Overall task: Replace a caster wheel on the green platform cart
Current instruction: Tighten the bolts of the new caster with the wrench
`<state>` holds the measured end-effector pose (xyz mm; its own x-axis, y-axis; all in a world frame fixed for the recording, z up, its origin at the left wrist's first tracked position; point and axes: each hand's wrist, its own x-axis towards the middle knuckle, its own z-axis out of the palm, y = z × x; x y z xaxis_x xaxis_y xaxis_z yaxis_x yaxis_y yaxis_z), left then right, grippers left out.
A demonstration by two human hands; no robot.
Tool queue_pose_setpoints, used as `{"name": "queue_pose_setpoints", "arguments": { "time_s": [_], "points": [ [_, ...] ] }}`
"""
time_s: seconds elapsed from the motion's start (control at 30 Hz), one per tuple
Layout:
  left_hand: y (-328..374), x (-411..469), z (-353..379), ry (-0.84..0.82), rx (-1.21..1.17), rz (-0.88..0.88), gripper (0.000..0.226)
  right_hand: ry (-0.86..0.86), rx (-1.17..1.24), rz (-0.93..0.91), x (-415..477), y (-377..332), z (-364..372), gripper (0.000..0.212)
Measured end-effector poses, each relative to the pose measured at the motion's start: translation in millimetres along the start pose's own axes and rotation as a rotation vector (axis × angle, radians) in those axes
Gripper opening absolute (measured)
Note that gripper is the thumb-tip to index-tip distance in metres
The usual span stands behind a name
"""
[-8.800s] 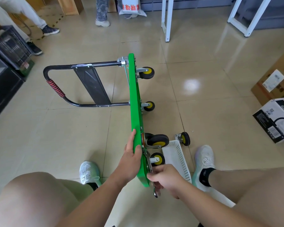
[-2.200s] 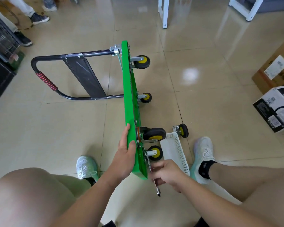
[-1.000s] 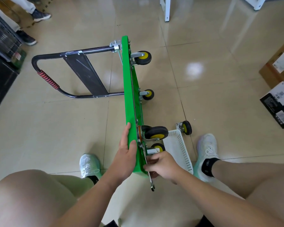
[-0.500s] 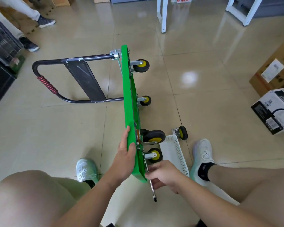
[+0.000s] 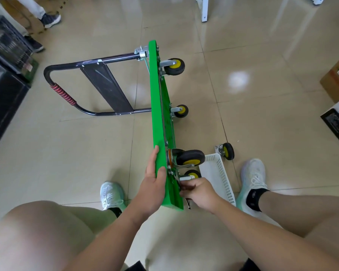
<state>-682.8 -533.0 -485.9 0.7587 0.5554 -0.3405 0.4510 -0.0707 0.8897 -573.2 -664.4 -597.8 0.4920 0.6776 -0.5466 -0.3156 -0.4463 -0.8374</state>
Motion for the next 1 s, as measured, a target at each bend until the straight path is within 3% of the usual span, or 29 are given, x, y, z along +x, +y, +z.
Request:
{"name": "queue_pose_setpoints", "arguments": {
  "time_s": [0.23, 0.37, 0.83, 1.0],
  "points": [
    [-1, 0, 0, 0.001, 0.005, -0.012, 0.057, -0.004, 0.010, -0.023, 14, 1, 6, 0.052],
    [-2, 0, 0, -0.004, 0.008, -0.014, 0.059, -0.023, -0.004, -0.005, 3, -1, 6, 0.037],
    [2, -2, -2, -0.003, 0.038, 0.020, 0.057, -0.091, 0.090, 0.124, -50, -61, 11, 0.015],
    [2, -1, -2, 0.000, 0.014, 0.025, 0.057, -0.069, 0.059, 0.110, -52, -43, 6, 0.021]
  ]
}}
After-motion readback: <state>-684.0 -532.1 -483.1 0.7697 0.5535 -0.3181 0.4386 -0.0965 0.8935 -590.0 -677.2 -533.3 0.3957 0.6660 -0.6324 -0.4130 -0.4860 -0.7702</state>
